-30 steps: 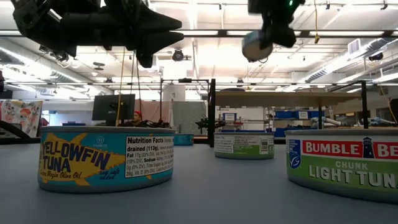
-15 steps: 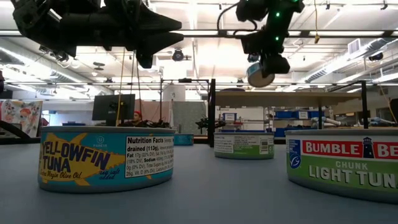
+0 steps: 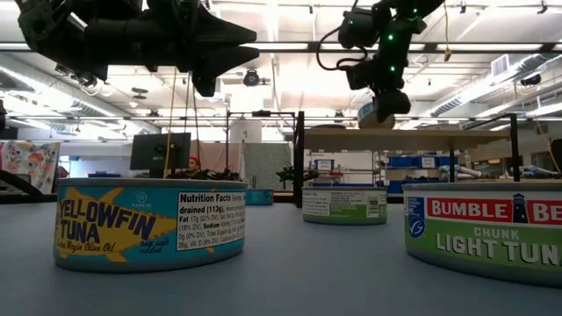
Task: Stack canned seafood by type on shelf
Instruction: Put the center left light blue tuna can on the shelf
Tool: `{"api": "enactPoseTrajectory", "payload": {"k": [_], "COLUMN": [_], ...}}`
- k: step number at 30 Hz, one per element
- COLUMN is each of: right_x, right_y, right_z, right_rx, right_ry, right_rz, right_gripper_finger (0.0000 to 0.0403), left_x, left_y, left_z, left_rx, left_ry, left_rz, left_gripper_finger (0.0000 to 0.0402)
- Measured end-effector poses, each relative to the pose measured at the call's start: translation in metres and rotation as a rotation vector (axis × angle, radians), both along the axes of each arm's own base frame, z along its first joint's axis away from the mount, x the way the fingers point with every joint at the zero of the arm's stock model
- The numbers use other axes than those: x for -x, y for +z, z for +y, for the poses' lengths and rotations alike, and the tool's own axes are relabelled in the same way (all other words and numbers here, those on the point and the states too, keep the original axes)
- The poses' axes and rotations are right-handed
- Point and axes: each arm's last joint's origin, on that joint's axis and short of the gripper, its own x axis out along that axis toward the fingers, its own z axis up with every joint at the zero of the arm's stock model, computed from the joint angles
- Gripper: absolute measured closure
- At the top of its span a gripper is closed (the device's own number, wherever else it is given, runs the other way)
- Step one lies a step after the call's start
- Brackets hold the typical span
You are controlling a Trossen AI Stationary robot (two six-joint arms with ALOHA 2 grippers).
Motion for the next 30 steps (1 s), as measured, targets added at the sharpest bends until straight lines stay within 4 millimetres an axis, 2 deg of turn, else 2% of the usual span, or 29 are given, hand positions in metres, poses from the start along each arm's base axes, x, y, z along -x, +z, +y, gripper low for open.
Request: {"api": "enactPoseTrajectory", "payload": {"k": [5,10,15,18,30], "right_x": [0.006,0.006,0.002,0.001,0.0], "right_y": [-0.013,-0.014,-0.015,-0.015,-0.016], "right_z": [-0.003,-0.002,0.001,0.003,0.01], "right_rx": [-0.035,-0.027,-0.037,-0.036,-0.042], "right_ry": [-0.009,-0.023,-0.002,0.003,0.0], "right_rz": [0.019,0.006,-0.015,-0.015,-0.013], "right_gripper_finger": [0.0262,0.0261,0.0194,0.0172,0.0168], "left_x": [0.0,0.0,0.0,0.0,0.0], "left_y": [0.0,0.0,0.0,0.0,0.0], "left_z": [0.0,0.0,0.0,0.0,0.0], "left_rx": [0.0,0.0,0.0,0.0,0.0], "left_ry": [0.0,0.0,0.0,0.0,0.0], "left_rz": [0.0,0.0,0.0,0.0,0.0], "left_gripper_finger": [0.0249,0.0249,0.0249,0.0249,0.0249]}}
